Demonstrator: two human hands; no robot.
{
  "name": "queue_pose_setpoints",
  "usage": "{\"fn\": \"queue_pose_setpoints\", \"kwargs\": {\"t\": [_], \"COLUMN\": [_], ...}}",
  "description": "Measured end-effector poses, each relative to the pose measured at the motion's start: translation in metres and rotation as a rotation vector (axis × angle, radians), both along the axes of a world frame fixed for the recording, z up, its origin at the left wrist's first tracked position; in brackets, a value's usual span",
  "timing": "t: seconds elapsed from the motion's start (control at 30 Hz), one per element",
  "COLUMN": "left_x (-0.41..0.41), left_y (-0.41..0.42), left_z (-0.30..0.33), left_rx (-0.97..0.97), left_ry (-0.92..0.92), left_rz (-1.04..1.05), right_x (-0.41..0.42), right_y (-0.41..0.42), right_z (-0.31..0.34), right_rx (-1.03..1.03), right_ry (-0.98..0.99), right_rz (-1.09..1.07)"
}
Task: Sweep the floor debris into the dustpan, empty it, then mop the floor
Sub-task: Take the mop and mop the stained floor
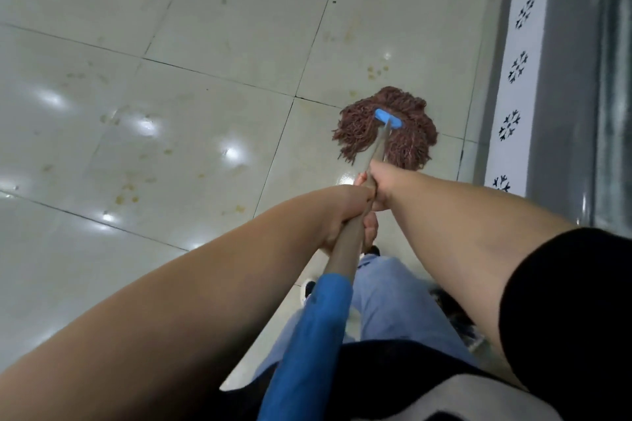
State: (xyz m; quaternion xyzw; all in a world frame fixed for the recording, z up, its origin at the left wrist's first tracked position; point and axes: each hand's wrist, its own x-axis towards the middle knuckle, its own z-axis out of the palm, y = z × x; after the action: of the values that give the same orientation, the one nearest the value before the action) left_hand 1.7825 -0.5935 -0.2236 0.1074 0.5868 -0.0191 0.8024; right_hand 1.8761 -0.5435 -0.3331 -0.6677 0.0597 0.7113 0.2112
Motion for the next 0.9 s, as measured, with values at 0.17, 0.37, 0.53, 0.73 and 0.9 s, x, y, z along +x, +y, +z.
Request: {"fn": "queue_pose_setpoints", "kwargs": {"t": [0.17,0.37,0.53,0.73,0.9], "left_x": [0.024,0.110,0.202,0.270,0.299], "left_y": [0.095,0.222,0.358,0.520,0.603], "left_z": [-0.009,-0.036,-0.071,-0.114,-0.159], "left_rx": [0.034,0.045,0.058,0.021,0.089], "left_ry": [0.065,0.128,0.133,0.128,0.097], "left_rz": [-0.069,-0.031,0.021,-0.011,-0.083], "right_x": [0.026,0.107,0.193,0.261,0.286], "right_y": [0.093,0.233,0.378,0.537,0.616], "right_z": [-0.008,-0.038,-0.060,-0.091,-0.116], "right_rx": [0.001,-0.052,-0.026,0.040,0.138], "right_ry": [0.050,0.054,-0.012,-0.041,-0.071], "right_rz": [-0.012,-0.003,0.007,-0.024,-0.126]}}
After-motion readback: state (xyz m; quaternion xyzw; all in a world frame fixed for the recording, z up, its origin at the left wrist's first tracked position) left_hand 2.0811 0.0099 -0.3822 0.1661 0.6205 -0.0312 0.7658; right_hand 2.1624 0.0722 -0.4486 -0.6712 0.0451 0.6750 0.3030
